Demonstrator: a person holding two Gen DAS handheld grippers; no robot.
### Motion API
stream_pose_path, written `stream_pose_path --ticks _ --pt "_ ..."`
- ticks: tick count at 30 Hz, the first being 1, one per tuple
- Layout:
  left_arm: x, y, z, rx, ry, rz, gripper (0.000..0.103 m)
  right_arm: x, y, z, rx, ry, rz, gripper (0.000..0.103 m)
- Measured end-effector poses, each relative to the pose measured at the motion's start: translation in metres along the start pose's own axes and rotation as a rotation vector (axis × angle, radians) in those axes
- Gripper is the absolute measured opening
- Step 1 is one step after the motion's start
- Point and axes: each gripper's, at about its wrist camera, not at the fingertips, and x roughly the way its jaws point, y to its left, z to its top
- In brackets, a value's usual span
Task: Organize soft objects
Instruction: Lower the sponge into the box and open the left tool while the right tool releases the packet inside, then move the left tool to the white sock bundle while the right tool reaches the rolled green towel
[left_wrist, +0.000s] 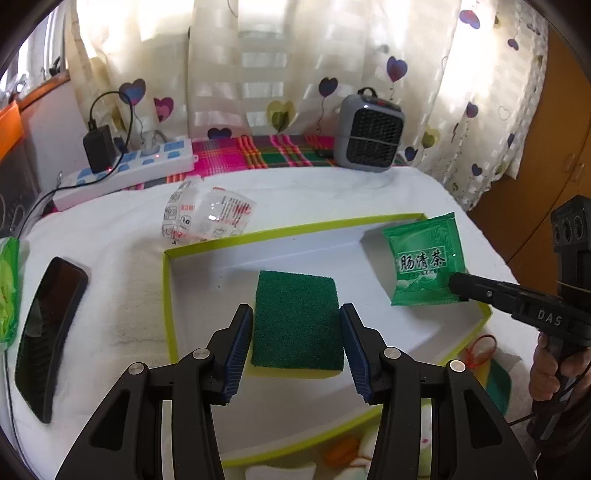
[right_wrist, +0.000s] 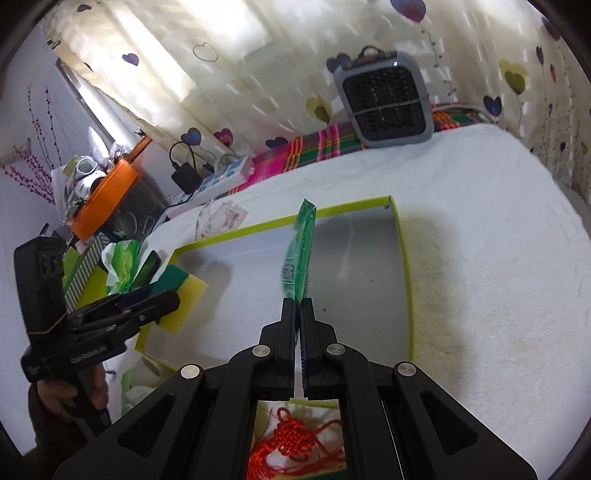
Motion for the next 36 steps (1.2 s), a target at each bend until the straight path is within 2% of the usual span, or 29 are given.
stream_pose_path --ticks 11,22,25,26,29,36 --pt "0.019 0.007 0.003 -0.016 0.031 0.026 0.047 0.014 -0.016 0.006 0.043 0.02 -0.048 0.006" --pt "0.025 0.008 0.003 -0.015 0.046 0.039 0.047 0.017 -0.017 0.009 0.031 0.008 -0.122 0.014" --pt "0.026 0.008 0.004 -0.014 0.045 0.048 0.048 0.017 -0.017 0.009 0.039 0.006 -0.129 0.021" --pt "0.026 0.008 0.004 -0.019 0.042 0.043 0.048 0.018 -0.017 0.009 0.041 0.005 -0.133 0.029" --pt "0.025 0.009 0.005 -0.027 0.036 0.045 0.053 0.015 -0.015 0.009 0.034 -0.008 -0.127 0.042" --pt "0.016 0.01 0.005 -0.031 0.009 0.043 0.057 0.012 -0.008 0.007 0.013 -0.026 -0.138 0.049"
